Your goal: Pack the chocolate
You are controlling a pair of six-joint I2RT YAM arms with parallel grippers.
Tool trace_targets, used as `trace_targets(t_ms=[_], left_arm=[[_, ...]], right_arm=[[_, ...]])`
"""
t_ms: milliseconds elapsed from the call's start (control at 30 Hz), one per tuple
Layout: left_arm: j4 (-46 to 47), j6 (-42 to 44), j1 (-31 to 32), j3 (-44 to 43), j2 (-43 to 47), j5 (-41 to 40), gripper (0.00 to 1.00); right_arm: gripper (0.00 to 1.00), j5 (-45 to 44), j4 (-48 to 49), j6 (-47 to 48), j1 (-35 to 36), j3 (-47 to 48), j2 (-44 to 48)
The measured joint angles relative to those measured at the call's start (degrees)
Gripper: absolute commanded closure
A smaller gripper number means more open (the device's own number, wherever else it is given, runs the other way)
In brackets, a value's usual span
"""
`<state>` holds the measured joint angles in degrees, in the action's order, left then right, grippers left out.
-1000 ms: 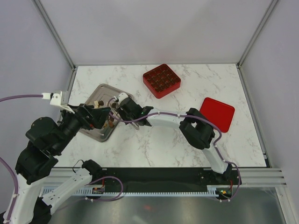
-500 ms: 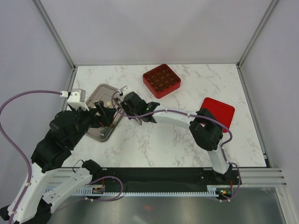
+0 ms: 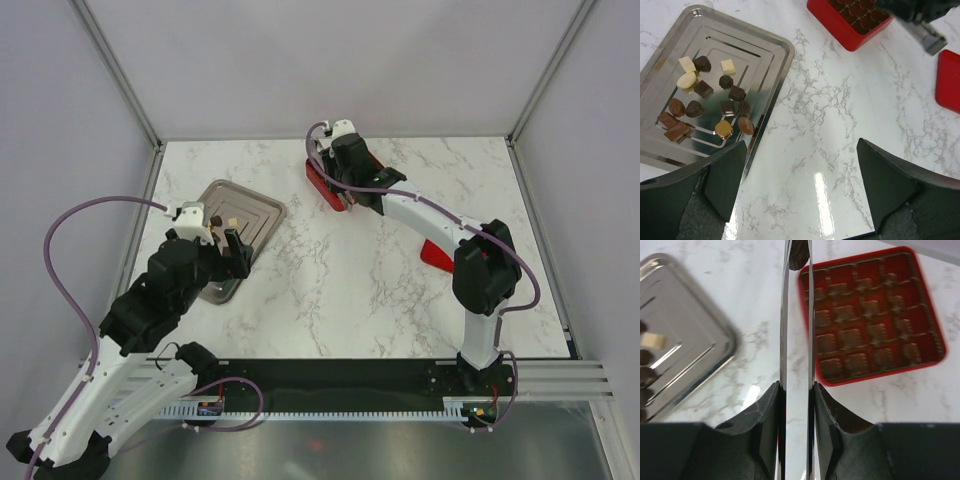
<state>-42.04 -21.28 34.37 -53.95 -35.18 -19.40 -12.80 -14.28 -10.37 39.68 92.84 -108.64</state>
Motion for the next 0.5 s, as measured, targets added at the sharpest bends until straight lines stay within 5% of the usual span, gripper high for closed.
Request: trace_targets(t_ms=[500], left_arm=[[0.66, 2.51, 0.00, 5.49, 0.04, -1.07, 0.00]], right_arm=[[0.68, -2.10, -4.31, 3.85, -11.30, 15.91, -14.43]])
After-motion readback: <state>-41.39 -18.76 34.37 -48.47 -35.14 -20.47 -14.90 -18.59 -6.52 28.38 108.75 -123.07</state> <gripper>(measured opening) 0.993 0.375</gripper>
